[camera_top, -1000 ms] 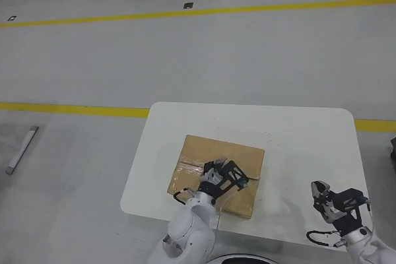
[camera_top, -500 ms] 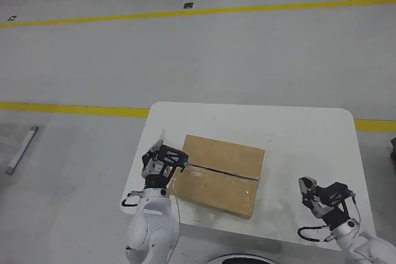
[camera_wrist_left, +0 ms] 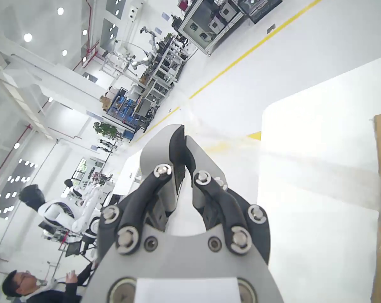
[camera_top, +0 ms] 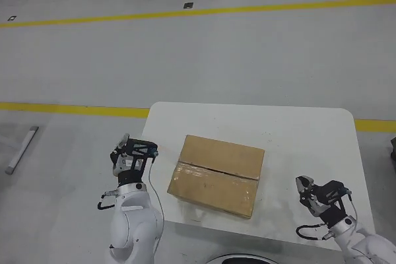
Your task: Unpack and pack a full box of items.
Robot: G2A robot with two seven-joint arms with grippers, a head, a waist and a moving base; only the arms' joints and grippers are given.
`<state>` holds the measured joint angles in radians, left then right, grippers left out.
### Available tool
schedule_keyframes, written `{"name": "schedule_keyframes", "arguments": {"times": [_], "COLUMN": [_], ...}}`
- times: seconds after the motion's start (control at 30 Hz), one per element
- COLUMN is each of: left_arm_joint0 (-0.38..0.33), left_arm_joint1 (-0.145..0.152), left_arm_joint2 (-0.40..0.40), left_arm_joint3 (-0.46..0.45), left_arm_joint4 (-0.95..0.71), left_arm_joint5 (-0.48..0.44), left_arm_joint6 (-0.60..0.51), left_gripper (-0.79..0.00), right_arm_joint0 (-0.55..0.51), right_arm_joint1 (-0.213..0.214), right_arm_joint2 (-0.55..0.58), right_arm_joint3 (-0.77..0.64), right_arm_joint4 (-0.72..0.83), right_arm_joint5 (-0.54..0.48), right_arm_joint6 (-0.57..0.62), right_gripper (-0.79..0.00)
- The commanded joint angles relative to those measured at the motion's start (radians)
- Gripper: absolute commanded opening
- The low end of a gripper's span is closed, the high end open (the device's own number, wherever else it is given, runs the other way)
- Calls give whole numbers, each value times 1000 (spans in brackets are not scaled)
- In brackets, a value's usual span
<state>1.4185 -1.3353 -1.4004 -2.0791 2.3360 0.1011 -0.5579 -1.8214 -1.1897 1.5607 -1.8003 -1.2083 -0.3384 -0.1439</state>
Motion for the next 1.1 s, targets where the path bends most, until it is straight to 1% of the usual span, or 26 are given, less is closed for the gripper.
{"name": "schedule_keyframes", "arguments": {"times": [0.0,0.2,0.27,0.3,0.33,0.37,0.4,0.43,0.93,1.0,1.07], "left_arm_joint0": [-9,-19,-18,-16,-15,-14,-14,-14,-14,-9,7], "left_arm_joint1": [-1,-5,-7,-9,-10,-11,-13,-14,-14,-14,-14], "left_arm_joint2": [-9,-19,-18,-16,-15,-15,-15,-16,-16,-20,-23], "left_arm_joint3": [13,51,63,69,74,79,82,85,85,81,67], "left_arm_joint4": [0,4,6,7,9,10,12,15,15,2,-23], "left_arm_joint5": [0,1,7,13,20,32,48,59,59,58,36], "left_arm_joint6": [1,0,-4,-6,-10,-17,-24,-32,-32,-10,34], "left_gripper": [-785,-785,-736,-594,-483,-182,0,0,0,0,0], "right_arm_joint0": [1,4,5,6,6,6,6,6,0,0,2], "right_arm_joint1": [0,2,2,2,2,2,3,3,5,5,5], "right_arm_joint2": [0,4,4,5,5,5,6,7,17,17,15], "right_arm_joint3": [1,8,9,9,9,8,7,7,16,17,17], "right_arm_joint4": [-1,-8,-8,-10,-10,-11,-11,-11,-8,-8,-10], "right_arm_joint5": [-2,-7,-8,-9,-9,-11,-11,-12,-17,-17,-16], "right_arm_joint6": [0,0,0,-1,-1,0,-1,-1,-6,-6,-4], "right_gripper": [-785,-785,-785,-785,-785,-785,-785,-785,-785,-785,-785]}}
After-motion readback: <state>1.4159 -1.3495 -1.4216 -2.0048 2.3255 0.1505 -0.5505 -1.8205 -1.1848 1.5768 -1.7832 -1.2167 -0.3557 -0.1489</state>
